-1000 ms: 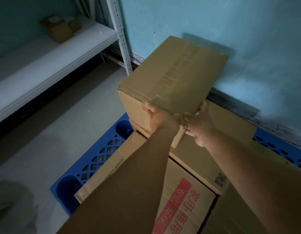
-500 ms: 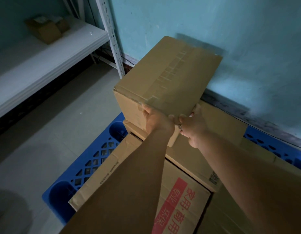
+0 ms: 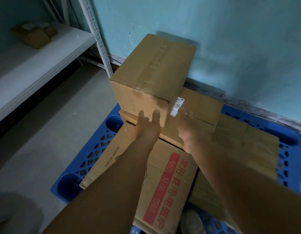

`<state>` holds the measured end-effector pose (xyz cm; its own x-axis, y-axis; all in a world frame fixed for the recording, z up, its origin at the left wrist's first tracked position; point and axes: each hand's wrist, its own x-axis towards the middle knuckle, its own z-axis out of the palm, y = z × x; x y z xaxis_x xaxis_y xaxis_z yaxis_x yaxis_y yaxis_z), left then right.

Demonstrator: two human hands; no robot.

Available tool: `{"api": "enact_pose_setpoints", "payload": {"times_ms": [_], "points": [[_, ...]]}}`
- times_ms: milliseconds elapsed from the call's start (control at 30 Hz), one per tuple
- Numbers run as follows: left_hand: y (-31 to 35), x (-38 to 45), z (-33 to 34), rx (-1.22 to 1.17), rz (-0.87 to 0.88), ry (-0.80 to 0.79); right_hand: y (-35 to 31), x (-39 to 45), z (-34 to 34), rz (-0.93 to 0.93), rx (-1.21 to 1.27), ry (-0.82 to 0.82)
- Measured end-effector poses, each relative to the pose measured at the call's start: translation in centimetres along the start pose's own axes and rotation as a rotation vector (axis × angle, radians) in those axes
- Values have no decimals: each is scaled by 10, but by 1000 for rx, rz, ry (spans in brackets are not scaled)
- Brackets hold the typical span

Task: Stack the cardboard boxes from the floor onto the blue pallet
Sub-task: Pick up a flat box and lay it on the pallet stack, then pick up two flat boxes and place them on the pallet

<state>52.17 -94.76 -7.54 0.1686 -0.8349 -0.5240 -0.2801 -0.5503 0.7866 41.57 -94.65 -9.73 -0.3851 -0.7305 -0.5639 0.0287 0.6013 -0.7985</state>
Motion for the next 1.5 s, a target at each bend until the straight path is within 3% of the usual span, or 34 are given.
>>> {"api": "enact_pose_setpoints", "payload": {"times_ms": [267, 733, 1000, 1500], "points": [[-33, -123, 14, -46, 59, -151, 48, -129, -80, 56, 113, 91], [-85, -334, 116, 194, 146, -599, 158, -295, -255, 279, 375, 631], [-108, -449, 191, 375, 198, -807, 220, -386, -352, 336, 561, 807], [-142, -629, 284, 444, 261, -931, 297, -515, -506, 352, 756, 856]]}}
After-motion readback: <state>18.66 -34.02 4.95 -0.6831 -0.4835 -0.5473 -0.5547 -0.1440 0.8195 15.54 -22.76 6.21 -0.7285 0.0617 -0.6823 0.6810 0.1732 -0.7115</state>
